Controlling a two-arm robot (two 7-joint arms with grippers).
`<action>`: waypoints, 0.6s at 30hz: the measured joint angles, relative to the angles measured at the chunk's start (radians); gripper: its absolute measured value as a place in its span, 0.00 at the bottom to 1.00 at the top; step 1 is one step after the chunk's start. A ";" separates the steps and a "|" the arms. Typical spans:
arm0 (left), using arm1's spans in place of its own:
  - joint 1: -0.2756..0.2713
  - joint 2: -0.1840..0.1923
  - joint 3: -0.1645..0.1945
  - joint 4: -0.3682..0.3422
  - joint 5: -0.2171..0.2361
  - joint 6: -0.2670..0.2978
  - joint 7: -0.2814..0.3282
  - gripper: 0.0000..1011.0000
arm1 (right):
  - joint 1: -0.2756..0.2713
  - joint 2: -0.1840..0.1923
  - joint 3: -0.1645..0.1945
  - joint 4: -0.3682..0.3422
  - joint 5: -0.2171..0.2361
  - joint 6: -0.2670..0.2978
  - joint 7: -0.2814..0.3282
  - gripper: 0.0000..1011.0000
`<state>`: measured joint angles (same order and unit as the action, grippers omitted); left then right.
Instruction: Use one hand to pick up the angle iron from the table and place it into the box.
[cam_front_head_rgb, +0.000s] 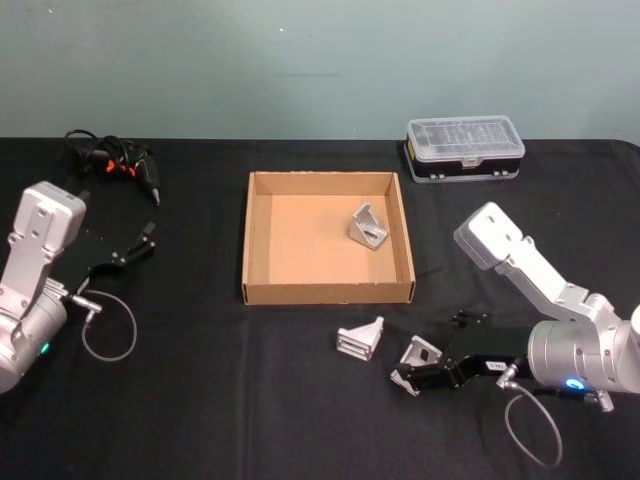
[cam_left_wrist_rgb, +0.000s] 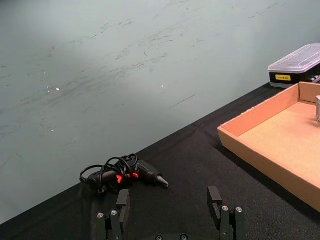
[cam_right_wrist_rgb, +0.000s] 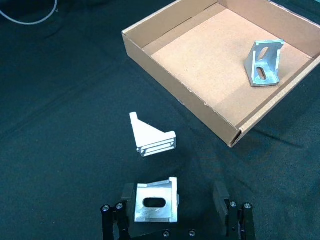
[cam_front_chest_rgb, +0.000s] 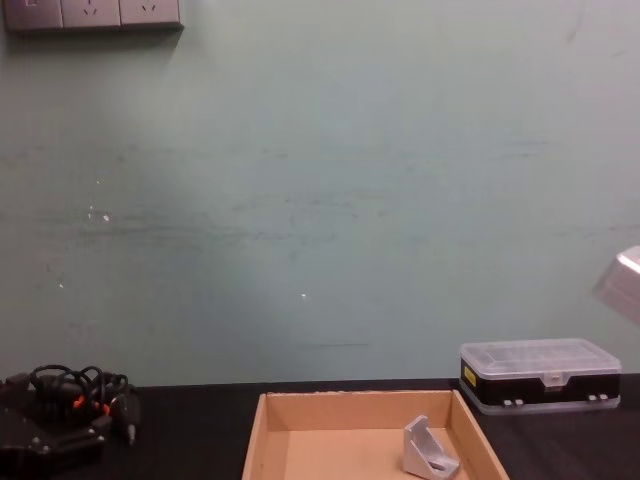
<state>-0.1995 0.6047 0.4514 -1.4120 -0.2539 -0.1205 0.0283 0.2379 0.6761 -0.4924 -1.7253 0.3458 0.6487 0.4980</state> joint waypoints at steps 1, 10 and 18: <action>0.000 0.000 0.000 0.000 0.000 0.000 0.000 1.00 | 0.001 -0.002 0.000 0.002 0.001 -0.002 -0.001 0.99; 0.000 0.000 0.000 0.000 0.000 0.000 0.000 1.00 | 0.010 -0.018 -0.002 0.032 0.009 -0.012 -0.008 0.99; 0.000 0.000 0.000 0.000 0.000 0.000 0.000 1.00 | 0.019 -0.020 -0.009 0.039 0.009 -0.010 -0.008 0.99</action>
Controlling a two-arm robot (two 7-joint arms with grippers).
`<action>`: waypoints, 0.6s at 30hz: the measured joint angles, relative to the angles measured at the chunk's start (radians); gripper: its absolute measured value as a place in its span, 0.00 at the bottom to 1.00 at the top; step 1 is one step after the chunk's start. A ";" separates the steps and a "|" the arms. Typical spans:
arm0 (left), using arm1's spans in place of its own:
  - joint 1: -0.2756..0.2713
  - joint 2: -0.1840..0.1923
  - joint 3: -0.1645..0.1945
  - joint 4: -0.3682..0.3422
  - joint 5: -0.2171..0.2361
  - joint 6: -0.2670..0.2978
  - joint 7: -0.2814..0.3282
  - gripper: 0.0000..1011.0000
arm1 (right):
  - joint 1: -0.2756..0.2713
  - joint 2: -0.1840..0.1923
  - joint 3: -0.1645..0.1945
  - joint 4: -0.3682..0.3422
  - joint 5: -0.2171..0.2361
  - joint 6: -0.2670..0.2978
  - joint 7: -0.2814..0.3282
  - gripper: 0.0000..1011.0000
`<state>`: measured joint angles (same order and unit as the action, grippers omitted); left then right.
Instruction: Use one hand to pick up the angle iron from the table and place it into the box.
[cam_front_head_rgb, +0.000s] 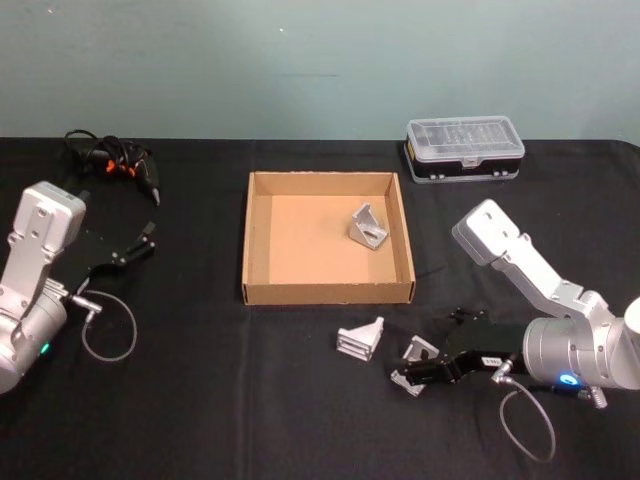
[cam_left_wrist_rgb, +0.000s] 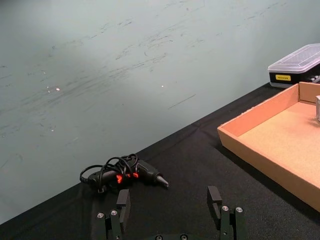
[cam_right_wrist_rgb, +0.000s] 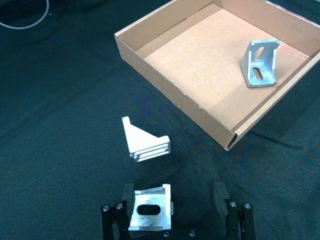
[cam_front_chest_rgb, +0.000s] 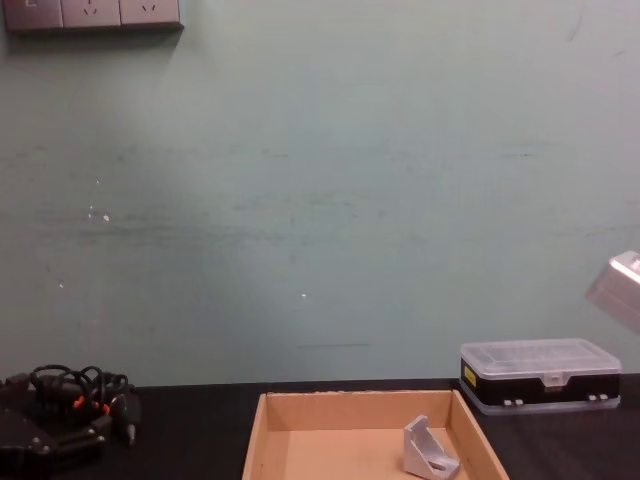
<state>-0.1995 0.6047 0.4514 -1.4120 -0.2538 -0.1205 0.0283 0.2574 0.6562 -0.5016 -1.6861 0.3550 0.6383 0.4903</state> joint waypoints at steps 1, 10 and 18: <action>0.000 0.000 0.000 0.000 0.000 0.000 0.000 1.00 | 0.000 0.000 0.000 0.000 0.000 0.000 0.000 0.99; 0.000 0.000 0.000 0.000 0.000 0.000 0.000 1.00 | -0.002 0.000 0.001 -0.001 0.000 0.000 0.000 0.94; 0.000 0.000 0.000 0.000 0.000 0.000 0.000 1.00 | -0.002 0.000 0.002 -0.002 0.001 0.000 0.000 0.75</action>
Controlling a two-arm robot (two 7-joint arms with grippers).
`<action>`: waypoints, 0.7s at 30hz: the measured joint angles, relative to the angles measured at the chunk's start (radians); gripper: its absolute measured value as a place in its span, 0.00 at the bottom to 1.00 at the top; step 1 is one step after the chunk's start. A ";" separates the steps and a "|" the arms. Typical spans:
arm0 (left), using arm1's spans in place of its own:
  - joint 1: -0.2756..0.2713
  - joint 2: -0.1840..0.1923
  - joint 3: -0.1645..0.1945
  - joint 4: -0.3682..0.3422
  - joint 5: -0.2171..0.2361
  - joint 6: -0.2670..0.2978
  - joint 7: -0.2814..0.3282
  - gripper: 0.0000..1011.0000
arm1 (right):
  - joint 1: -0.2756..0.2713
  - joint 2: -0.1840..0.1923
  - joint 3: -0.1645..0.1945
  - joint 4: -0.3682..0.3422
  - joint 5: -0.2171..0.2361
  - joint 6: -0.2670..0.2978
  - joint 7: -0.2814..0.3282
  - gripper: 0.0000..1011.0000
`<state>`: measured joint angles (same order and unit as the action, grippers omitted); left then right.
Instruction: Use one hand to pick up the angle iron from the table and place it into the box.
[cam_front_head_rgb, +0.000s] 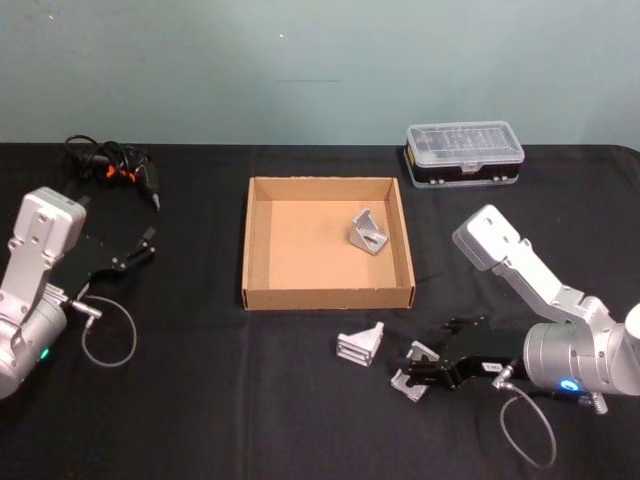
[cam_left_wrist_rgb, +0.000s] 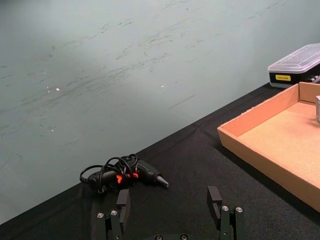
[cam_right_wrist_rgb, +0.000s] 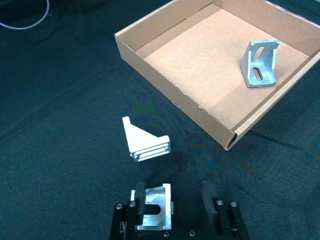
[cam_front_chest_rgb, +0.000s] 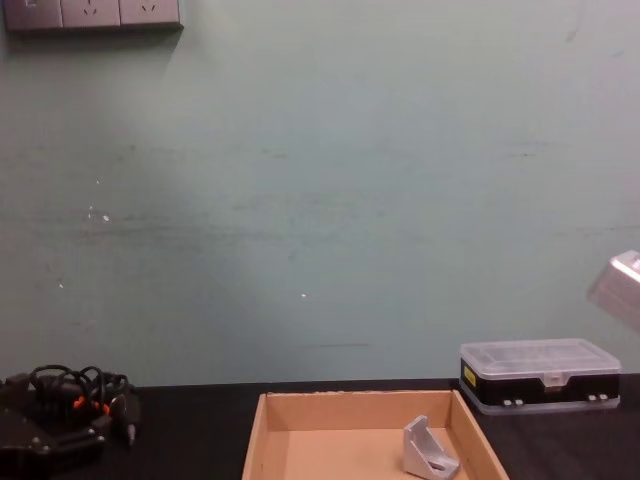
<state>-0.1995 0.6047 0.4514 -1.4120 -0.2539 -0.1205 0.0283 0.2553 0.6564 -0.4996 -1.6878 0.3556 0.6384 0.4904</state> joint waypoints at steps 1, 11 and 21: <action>0.000 0.000 0.000 0.000 0.000 0.000 0.000 1.00 | 0.000 0.000 0.000 0.000 0.000 0.000 0.000 0.70; 0.000 0.000 0.000 0.000 0.000 0.000 0.000 1.00 | -0.001 0.000 0.001 -0.001 0.000 0.000 0.001 0.40; 0.000 0.000 0.000 0.000 0.000 0.000 0.000 1.00 | -0.001 0.000 0.001 -0.001 0.000 0.000 0.002 0.12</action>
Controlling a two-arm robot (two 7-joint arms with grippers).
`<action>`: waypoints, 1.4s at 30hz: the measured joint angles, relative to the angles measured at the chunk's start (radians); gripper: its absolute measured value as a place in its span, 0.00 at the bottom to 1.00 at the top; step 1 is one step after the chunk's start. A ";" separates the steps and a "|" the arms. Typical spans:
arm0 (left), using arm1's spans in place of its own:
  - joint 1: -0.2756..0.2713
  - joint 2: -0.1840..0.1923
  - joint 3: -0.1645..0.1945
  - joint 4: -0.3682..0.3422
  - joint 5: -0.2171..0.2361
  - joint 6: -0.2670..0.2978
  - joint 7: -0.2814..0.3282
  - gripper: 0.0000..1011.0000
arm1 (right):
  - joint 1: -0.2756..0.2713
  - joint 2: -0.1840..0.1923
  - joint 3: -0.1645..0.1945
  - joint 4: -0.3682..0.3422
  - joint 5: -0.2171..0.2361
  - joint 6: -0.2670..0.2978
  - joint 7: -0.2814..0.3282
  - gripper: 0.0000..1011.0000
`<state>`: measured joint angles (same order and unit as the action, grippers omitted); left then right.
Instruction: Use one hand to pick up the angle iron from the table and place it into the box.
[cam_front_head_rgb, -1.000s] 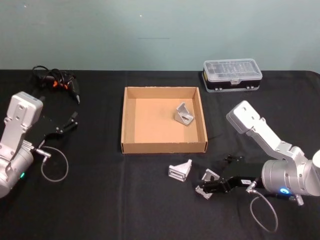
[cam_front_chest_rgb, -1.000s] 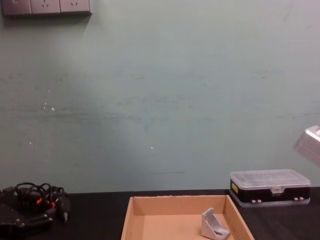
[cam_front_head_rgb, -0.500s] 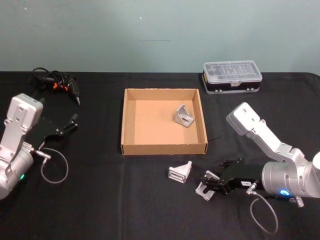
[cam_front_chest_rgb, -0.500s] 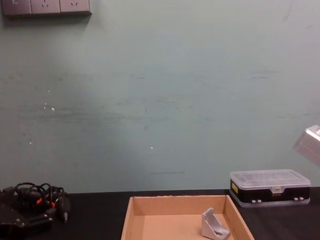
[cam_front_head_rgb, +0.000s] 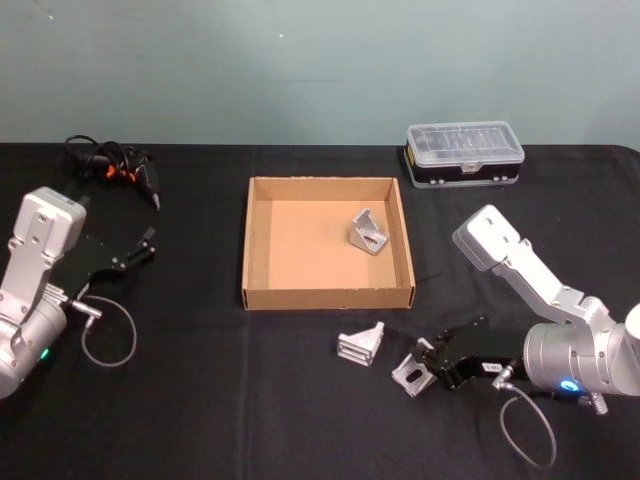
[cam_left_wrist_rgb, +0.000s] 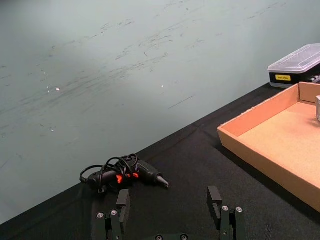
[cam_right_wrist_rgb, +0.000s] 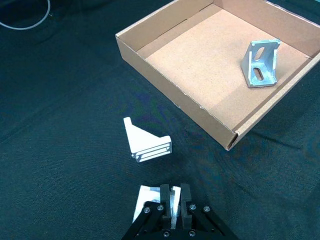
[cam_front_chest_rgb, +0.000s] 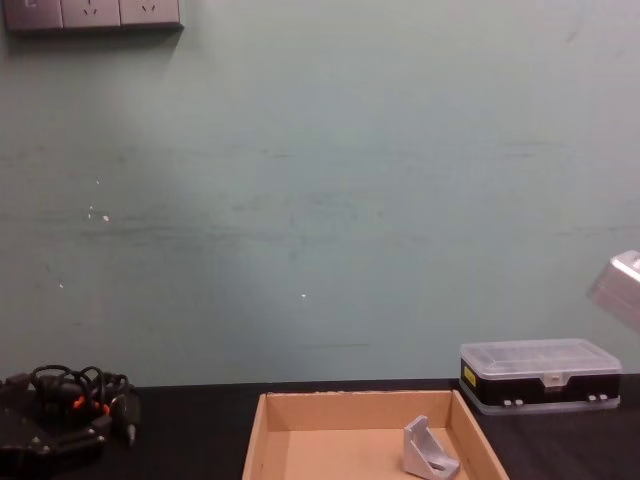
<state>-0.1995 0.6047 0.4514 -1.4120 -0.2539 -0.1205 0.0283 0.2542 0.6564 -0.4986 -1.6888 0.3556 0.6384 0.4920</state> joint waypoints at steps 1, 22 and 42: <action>0.000 0.000 0.000 0.000 0.000 0.000 0.000 1.00 | 0.000 0.000 0.000 0.000 0.000 0.000 0.000 0.12; 0.000 0.000 0.000 0.000 0.000 0.000 0.000 1.00 | 0.046 0.005 0.038 -0.097 0.036 -0.022 -0.017 0.12; 0.000 0.000 0.000 0.000 0.000 0.000 0.000 1.00 | 0.336 -0.204 -0.086 0.194 -0.067 -0.057 -0.016 0.12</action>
<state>-0.1996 0.6047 0.4514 -1.4120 -0.2539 -0.1205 0.0283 0.5904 0.4529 -0.5847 -1.4950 0.2887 0.5815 0.4757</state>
